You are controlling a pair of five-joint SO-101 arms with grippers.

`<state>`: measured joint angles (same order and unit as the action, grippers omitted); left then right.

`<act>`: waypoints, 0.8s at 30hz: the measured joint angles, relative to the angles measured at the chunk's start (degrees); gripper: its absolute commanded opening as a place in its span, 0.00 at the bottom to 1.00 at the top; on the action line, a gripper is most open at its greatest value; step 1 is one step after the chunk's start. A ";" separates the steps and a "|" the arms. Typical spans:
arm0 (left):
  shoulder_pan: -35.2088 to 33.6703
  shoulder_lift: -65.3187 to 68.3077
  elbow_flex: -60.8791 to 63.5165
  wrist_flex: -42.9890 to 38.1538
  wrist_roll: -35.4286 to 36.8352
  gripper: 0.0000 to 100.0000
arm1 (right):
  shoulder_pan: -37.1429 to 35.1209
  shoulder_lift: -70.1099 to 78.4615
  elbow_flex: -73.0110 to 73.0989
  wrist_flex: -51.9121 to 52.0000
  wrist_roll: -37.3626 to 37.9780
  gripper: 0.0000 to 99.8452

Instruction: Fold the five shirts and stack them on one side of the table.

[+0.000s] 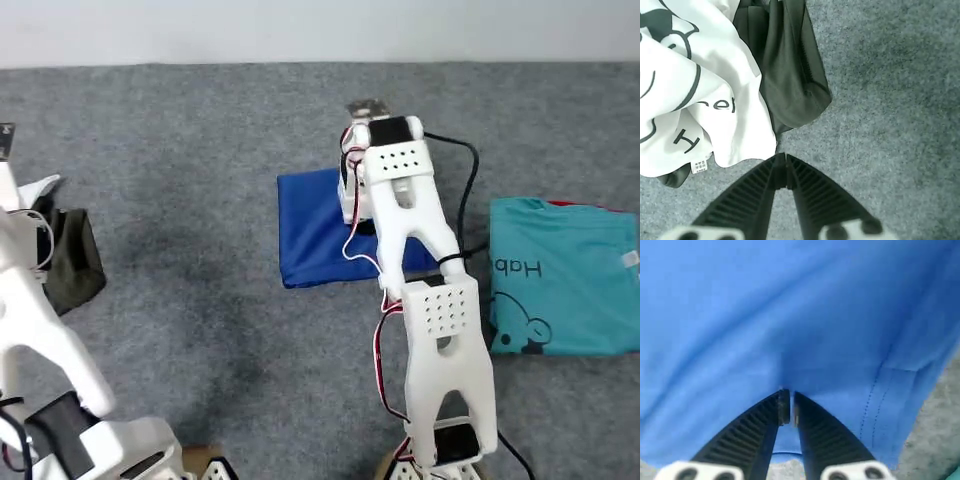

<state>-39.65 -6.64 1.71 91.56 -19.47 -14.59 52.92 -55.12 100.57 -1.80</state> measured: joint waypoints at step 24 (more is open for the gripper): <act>-0.09 0.00 0.00 0.00 0.00 0.00 | 9.67 -9.67 6.33 0.00 6.15 0.11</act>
<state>-39.74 -6.64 1.71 91.56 -19.47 -4.92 43.25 -48.79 100.57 4.35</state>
